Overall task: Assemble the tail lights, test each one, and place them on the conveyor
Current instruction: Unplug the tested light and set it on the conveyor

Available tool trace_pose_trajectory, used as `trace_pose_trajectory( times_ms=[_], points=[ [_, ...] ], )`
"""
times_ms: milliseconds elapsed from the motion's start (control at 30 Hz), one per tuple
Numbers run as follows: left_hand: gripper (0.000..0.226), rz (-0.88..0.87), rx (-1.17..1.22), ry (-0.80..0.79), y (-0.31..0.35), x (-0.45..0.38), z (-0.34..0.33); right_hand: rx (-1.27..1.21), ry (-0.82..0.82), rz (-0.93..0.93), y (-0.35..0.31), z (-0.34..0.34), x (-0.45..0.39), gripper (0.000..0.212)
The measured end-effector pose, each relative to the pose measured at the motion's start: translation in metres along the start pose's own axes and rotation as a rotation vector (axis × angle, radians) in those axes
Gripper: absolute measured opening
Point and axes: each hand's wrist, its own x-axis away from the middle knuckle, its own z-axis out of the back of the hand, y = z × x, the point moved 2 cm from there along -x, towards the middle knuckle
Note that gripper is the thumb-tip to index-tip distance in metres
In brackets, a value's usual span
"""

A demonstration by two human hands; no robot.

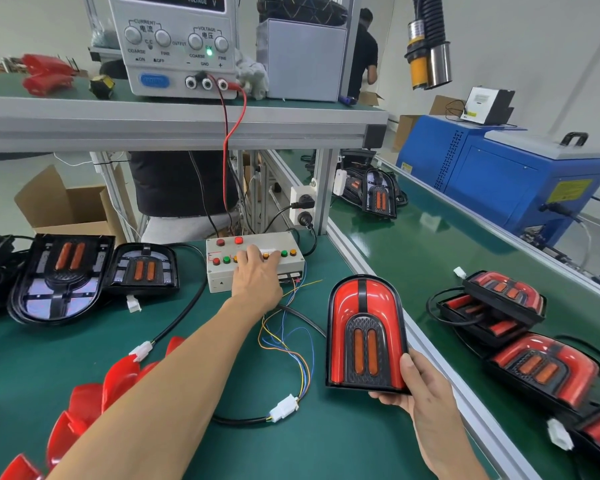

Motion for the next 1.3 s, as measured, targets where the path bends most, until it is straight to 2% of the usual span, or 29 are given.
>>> trace_pose_trajectory(
  times_ms=[400, 533, 667, 733, 800, 900, 1033, 1200, 1300],
  points=[
    [0.069, -0.001, -0.026, -0.027, 0.001, 0.000, 0.001, -0.016, 0.006, -0.005, -0.002, -0.002, 0.000, 0.029],
    [0.076, -0.014, -0.056, -0.094, -0.002, -0.001, 0.003, -0.006, 0.007, -0.010, -0.002, -0.001, 0.001, 0.031],
    [0.082, -0.066, 0.089, -0.095, -0.004, 0.010, 0.014, 0.006, 0.004, -0.015, -0.004, -0.001, 0.003, 0.036],
    [0.069, -0.058, 0.228, -0.006, -0.006, 0.025, 0.023, 0.018, -0.005, -0.018, -0.005, -0.001, 0.004, 0.038],
    [0.044, -0.030, 0.307, 0.097, -0.010, 0.047, 0.032, 0.041, -0.002, -0.027, -0.006, -0.002, 0.005, 0.041],
    [0.014, 0.028, 0.392, 0.103, -0.012, 0.095, 0.043, 0.070, 0.003, -0.033, -0.006, -0.003, 0.005, 0.042],
    [0.009, -0.051, 0.382, 0.017, -0.013, 0.174, 0.039, 0.088, 0.046, -0.034, -0.003, -0.001, 0.004, 0.024],
    [0.036, -0.149, 0.131, -0.071, -0.008, 0.226, 0.007, 0.221, 0.036, -0.002, -0.003, -0.001, 0.005, 0.033],
    [0.032, -0.139, 0.031, -0.030, -0.004, 0.227, 0.001, 0.329, 0.070, 0.032, -0.006, -0.005, 0.007, 0.042]
  ],
)
